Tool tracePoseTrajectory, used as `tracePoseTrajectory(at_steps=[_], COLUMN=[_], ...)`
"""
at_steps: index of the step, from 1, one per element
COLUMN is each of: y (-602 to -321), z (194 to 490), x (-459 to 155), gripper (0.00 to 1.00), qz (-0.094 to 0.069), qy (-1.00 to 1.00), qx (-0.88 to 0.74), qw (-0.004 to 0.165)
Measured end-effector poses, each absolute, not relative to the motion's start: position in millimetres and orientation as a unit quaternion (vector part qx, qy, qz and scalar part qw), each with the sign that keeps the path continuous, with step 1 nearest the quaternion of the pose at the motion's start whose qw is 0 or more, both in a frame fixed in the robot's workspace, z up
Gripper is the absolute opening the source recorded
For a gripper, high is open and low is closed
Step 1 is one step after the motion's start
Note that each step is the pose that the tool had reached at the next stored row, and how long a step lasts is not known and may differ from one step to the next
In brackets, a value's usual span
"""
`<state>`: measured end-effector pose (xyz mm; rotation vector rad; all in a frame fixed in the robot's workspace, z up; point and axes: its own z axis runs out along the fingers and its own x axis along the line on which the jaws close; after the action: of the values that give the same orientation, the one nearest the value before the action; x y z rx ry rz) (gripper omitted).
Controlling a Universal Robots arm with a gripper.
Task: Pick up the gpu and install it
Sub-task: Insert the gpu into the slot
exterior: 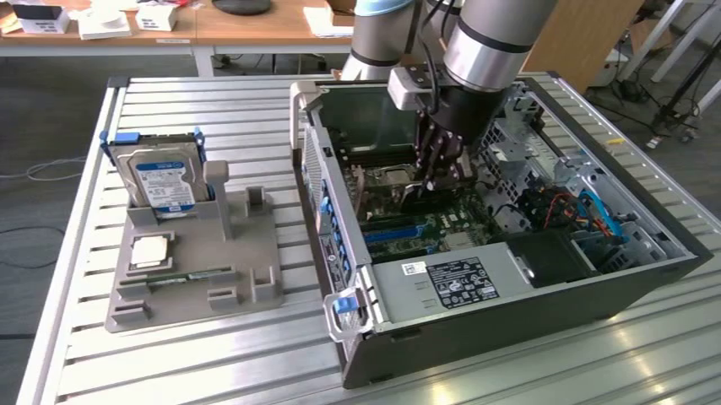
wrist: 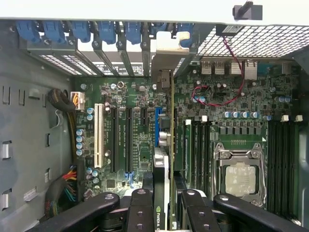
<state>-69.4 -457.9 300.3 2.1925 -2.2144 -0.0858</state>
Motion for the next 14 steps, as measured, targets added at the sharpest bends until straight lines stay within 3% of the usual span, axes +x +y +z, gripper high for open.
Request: tracePoseTrajectory(at_steps=[14], y=[-457.8], z=[296.7], x=[-70.1], gripper=[0.27], qz=[-0.028], qy=[-0.710], qx=[0.703], qw=[0.012])
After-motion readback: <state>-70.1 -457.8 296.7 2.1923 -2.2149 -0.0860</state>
